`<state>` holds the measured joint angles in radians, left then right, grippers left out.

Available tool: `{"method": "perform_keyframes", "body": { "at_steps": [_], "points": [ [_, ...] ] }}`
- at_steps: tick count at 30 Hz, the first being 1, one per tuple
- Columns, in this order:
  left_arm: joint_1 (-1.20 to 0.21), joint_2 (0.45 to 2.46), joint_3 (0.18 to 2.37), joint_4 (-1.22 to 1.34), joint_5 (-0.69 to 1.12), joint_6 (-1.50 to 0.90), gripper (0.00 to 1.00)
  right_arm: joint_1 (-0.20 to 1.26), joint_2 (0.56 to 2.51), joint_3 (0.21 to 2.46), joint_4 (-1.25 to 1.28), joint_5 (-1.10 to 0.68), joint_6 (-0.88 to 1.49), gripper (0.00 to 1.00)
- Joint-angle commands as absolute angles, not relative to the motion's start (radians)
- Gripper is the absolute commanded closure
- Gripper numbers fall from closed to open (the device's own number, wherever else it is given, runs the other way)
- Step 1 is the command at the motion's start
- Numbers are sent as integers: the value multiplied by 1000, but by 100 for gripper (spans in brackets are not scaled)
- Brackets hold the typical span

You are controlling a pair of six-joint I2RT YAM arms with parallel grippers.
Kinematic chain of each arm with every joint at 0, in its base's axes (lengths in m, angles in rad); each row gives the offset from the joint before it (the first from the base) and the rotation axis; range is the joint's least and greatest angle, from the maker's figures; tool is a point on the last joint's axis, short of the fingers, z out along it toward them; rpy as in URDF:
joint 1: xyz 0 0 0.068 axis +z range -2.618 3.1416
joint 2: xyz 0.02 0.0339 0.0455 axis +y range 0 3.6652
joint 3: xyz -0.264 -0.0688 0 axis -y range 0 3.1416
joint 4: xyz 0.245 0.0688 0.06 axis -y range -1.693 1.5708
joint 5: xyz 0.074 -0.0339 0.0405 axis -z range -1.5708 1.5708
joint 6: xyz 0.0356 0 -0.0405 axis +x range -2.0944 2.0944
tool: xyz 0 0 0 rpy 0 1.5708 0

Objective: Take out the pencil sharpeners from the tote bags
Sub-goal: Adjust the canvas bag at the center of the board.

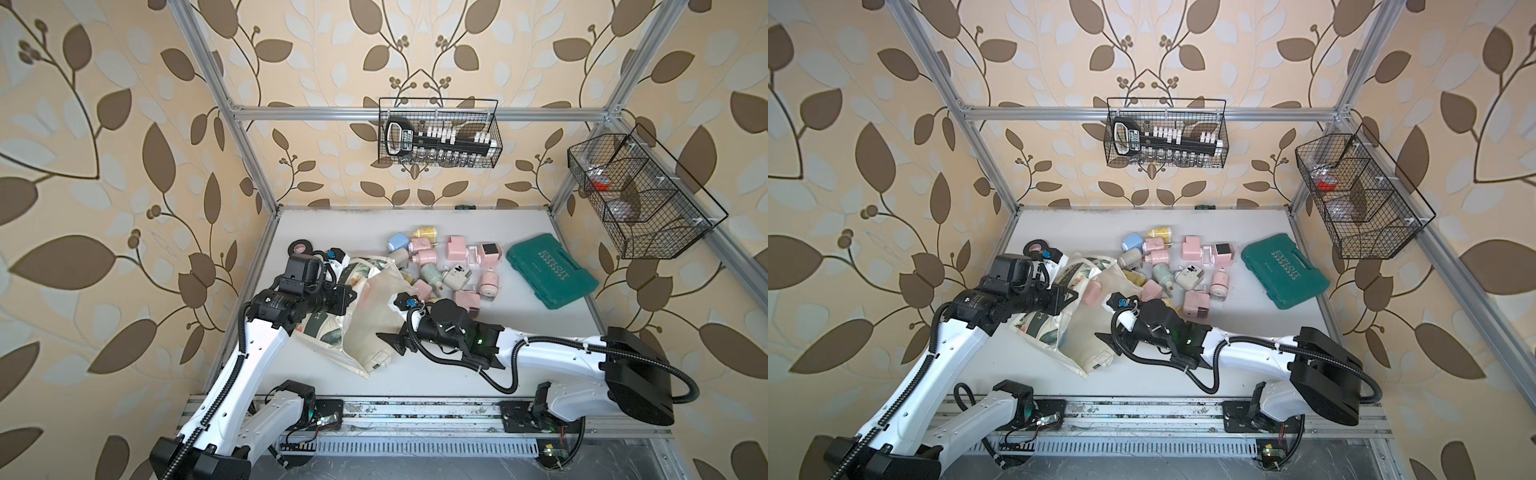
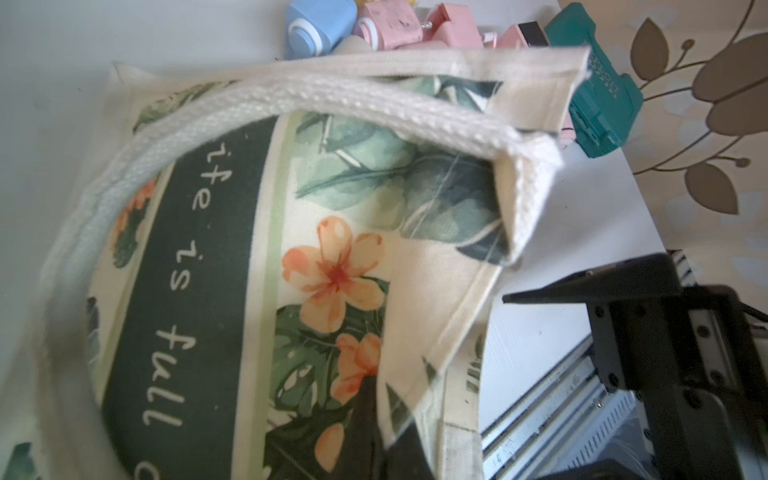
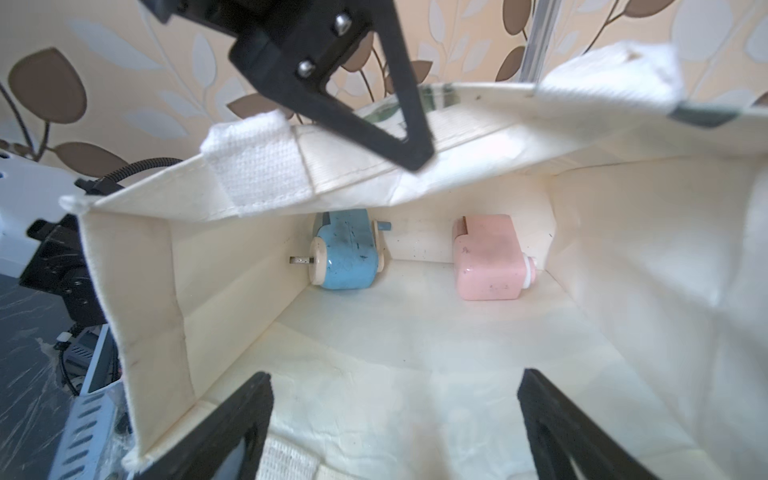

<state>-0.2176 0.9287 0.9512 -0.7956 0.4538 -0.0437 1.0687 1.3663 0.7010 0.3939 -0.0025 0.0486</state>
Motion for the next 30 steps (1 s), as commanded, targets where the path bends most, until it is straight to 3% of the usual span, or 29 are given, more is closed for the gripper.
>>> {"method": "perform_keyframes", "body": {
  "at_steps": [1, 7, 18, 25, 30],
  "points": [
    [-222, 889, 949, -815, 537, -68, 87, 1054, 1319, 667, 387, 50, 71, 9],
    [-222, 952, 991, -859, 488, -58, 100, 1028, 1349, 652, 388, 36, 101, 10],
    [-222, 945, 987, -799, 508, -92, 100, 1052, 1669, 846, 477, -56, 7, 25],
    [-222, 960, 1046, -820, 530, -93, 100, 1094, 1840, 956, 556, 47, -58, 24],
    [-222, 946, 1082, -836, 535, -92, 100, 1034, 1963, 1077, 505, 64, -10, 23]
  ]
}}
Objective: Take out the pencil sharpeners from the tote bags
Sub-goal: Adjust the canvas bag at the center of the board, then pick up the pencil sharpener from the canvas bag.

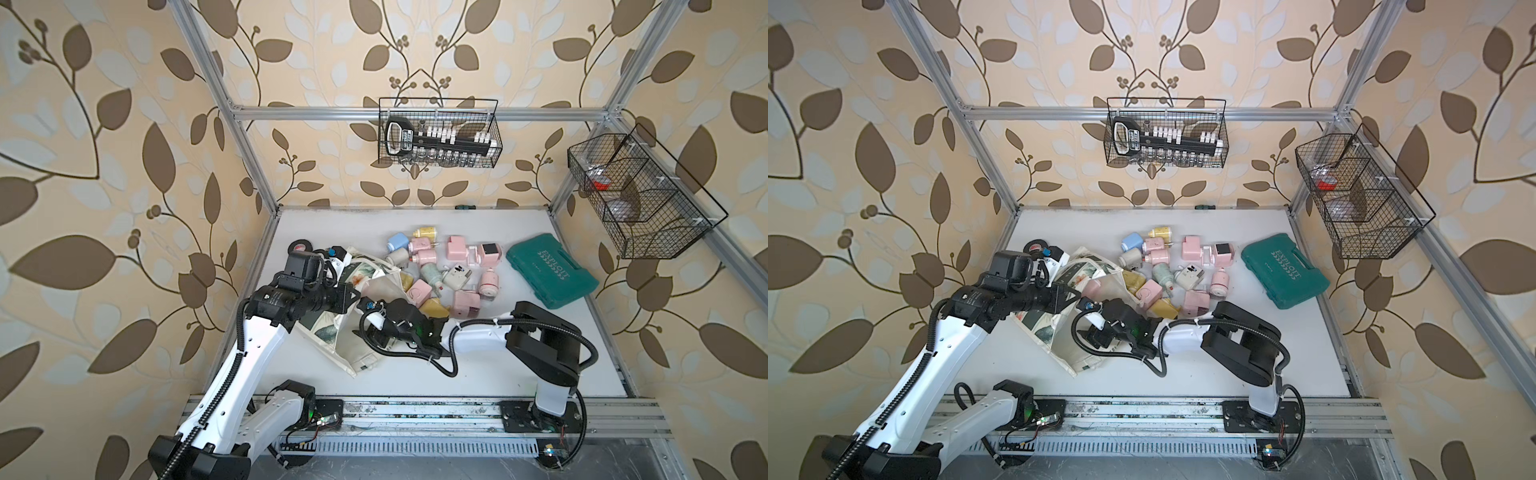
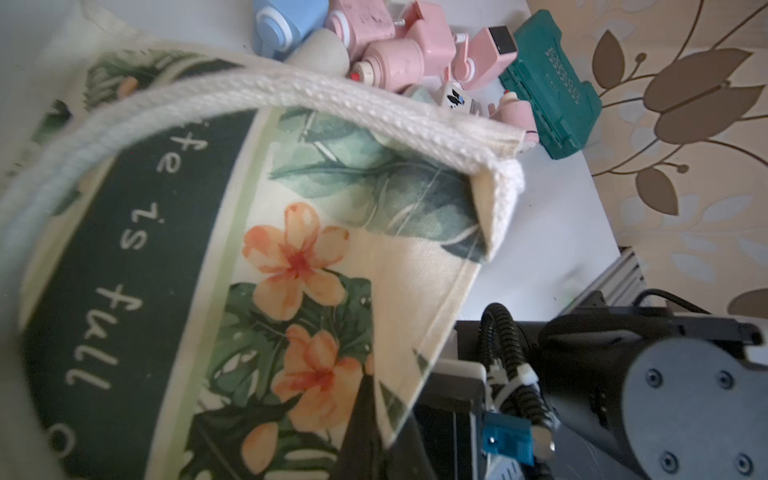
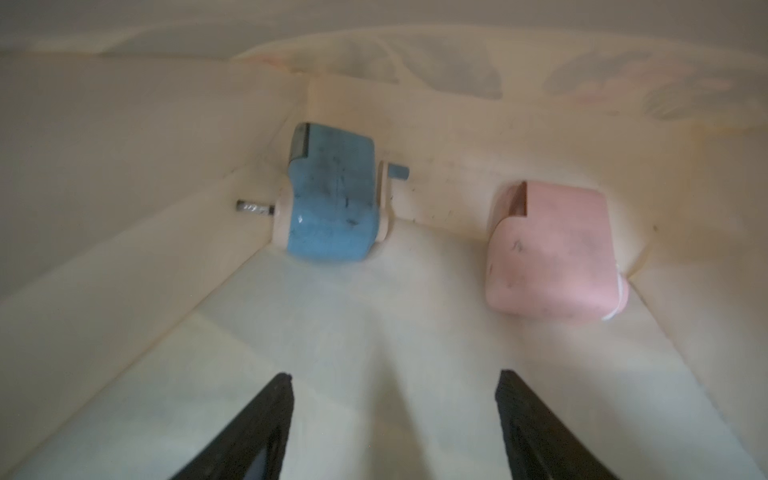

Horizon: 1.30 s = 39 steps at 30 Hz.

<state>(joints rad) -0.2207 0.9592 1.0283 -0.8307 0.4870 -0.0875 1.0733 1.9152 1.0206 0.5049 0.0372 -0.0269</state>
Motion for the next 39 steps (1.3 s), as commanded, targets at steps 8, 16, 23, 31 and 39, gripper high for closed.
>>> {"method": "perform_keyframes", "body": {
  "at_steps": [8, 16, 23, 31, 39],
  "points": [
    [-222, 975, 1151, -864, 554, -72, 100, 995, 2058, 1257, 416, 25, 175, 12],
    [-222, 1003, 1163, -841, 579, -76, 100, 974, 2240, 1583, 69, 150, 293, 10],
    [-222, 1005, 1152, -836, 581, -71, 100, 961, 2315, 1669, -79, 175, 299, 9],
    [-222, 1008, 1141, -828, 586, -76, 100, 965, 2380, 1768, -186, 156, 290, 15],
    [-222, 1006, 1140, -834, 585, -75, 100, 967, 2437, 1871, -267, 201, 356, 29]
  ]
}}
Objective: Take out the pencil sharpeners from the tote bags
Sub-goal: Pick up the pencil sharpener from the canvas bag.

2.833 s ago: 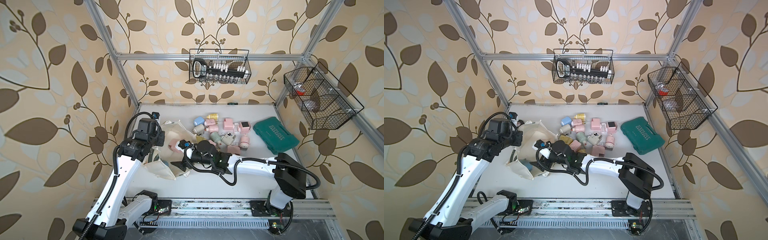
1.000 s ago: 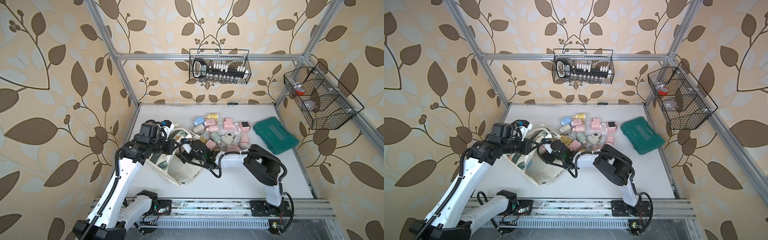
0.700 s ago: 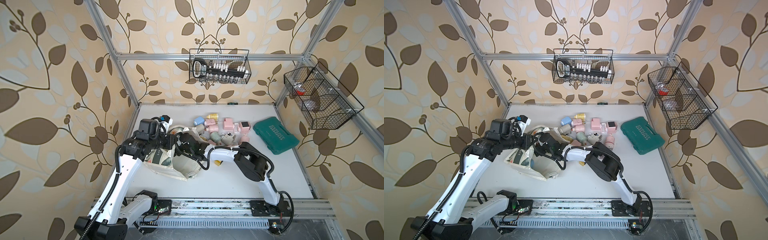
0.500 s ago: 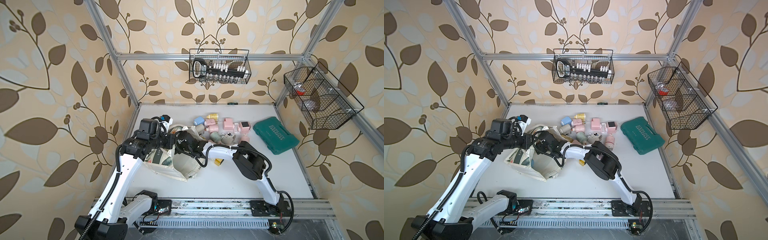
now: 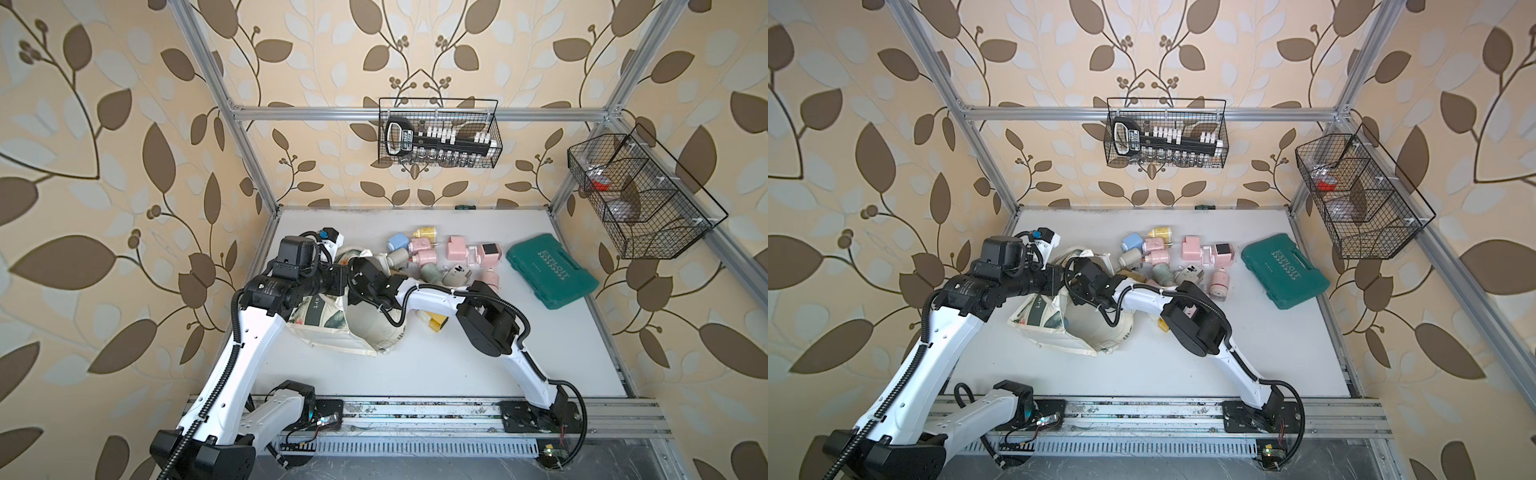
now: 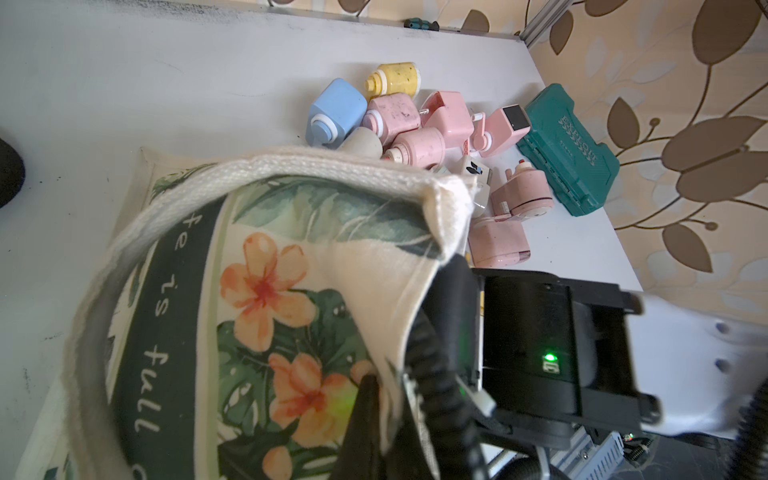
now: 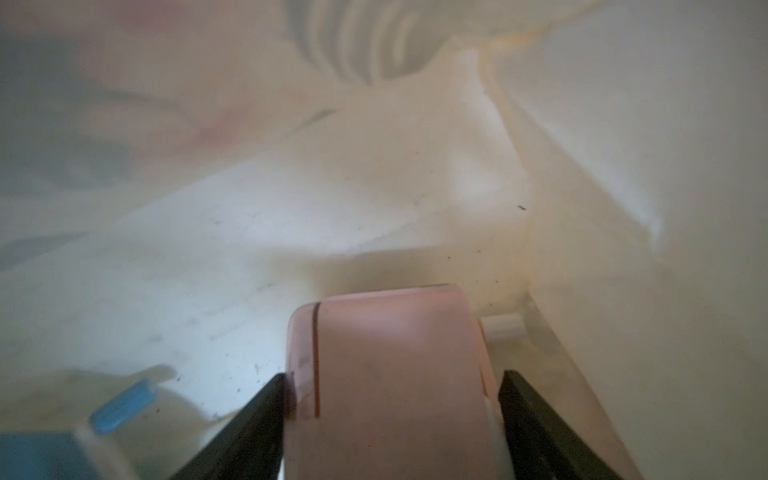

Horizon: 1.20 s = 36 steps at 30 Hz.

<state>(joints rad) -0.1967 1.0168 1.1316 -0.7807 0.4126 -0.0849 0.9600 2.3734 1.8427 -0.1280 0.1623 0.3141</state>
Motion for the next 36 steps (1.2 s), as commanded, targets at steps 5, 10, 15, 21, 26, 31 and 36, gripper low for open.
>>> {"method": "perform_keyframes", "body": {
  "at_steps": [5, 10, 15, 21, 26, 31, 36],
  "points": [
    [-222, 1000, 1138, -841, 568, -71, 100, 985, 2355, 1778, -190, 201, 362, 37],
    [-222, 996, 1132, -842, 548, -72, 100, 989, 2225, 1636, -85, 154, 364, 46],
    [-222, 989, 1123, -842, 495, -76, 100, 1008, 2108, 1518, 2, 95, 359, 52],
    [-221, 985, 1109, -838, 441, -84, 100, 1046, 1991, 1403, 53, 62, 378, 53],
    [-221, 982, 1085, -835, 361, -72, 100, 1064, 1877, 1267, 118, 52, 412, 53],
    [-221, 978, 1073, -830, 322, -69, 100, 1069, 1768, 1167, 129, 29, 403, 53],
    [-221, 957, 1068, -827, 326, -61, 100, 1070, 1632, 1025, 155, 10, 373, 53]
  ]
}}
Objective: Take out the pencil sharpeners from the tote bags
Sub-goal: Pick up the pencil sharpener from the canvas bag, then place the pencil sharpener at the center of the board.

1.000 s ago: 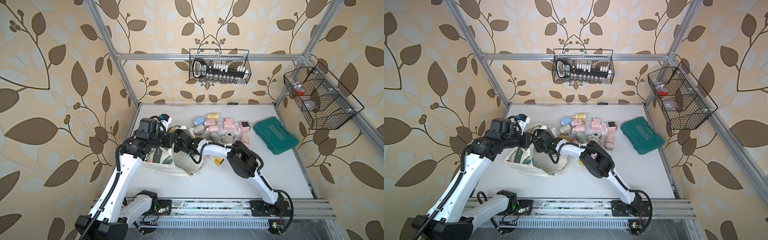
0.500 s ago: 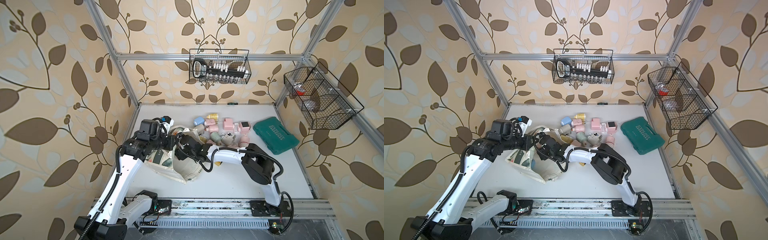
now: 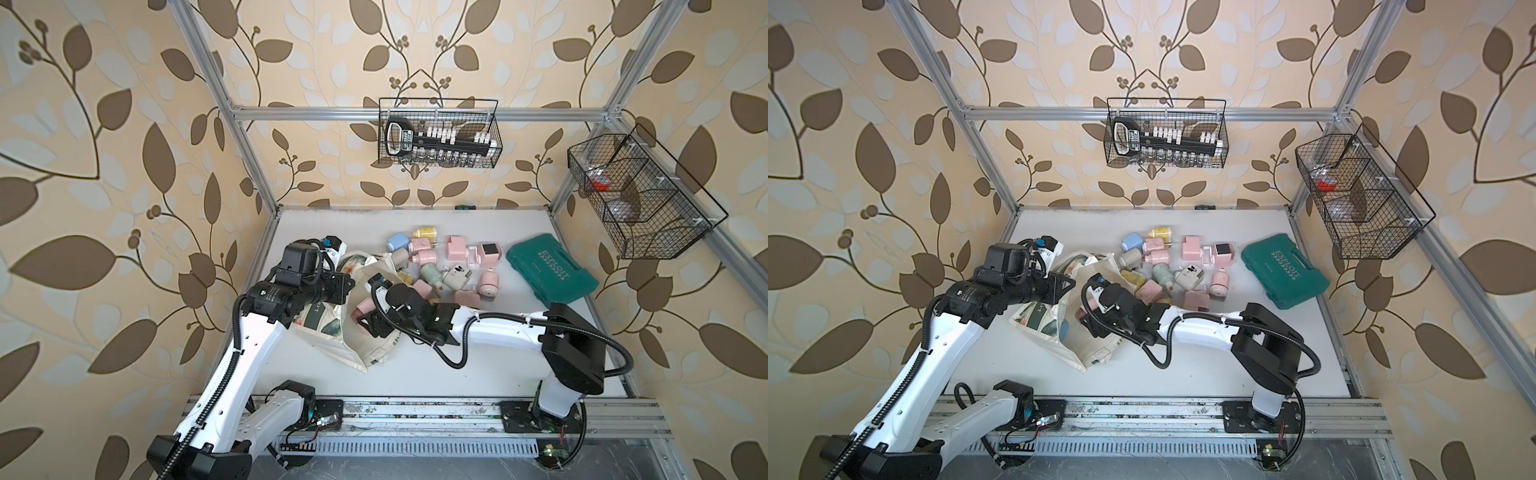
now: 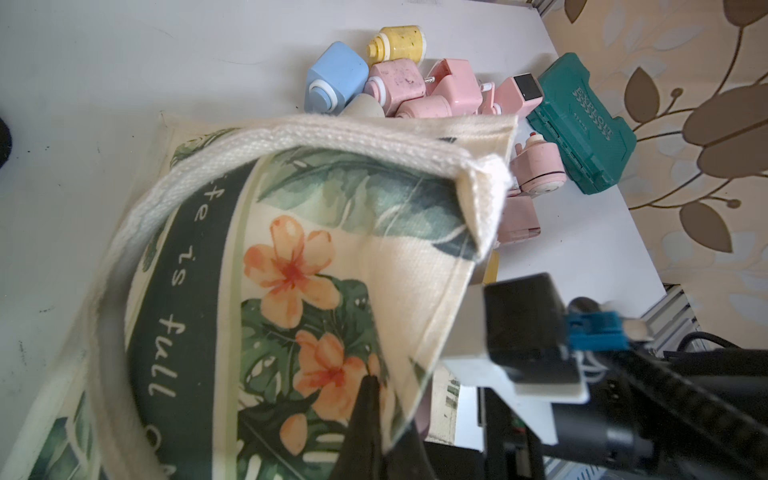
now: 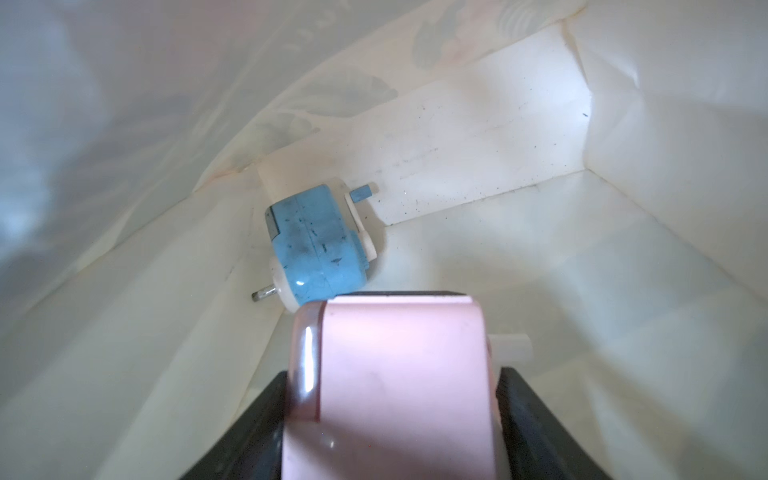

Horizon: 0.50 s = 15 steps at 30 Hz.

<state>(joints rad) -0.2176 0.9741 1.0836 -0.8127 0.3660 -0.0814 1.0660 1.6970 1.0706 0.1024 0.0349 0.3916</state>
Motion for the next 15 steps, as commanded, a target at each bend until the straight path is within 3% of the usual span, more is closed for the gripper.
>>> {"method": "perform_keyframes", "body": {
  "at_steps": [1, 9, 15],
  "points": [
    [-220, 956, 1067, -825, 328, -61, 100, 1070, 1599, 1003, 156, 5, 365, 53],
    [-220, 952, 1074, -828, 328, -63, 100, 1068, 1330, 830, 157, -45, 321, 54],
    [-219, 940, 1061, -818, 335, -66, 100, 1026, 1155, 779, 10, 78, 302, 54]
  ]
}}
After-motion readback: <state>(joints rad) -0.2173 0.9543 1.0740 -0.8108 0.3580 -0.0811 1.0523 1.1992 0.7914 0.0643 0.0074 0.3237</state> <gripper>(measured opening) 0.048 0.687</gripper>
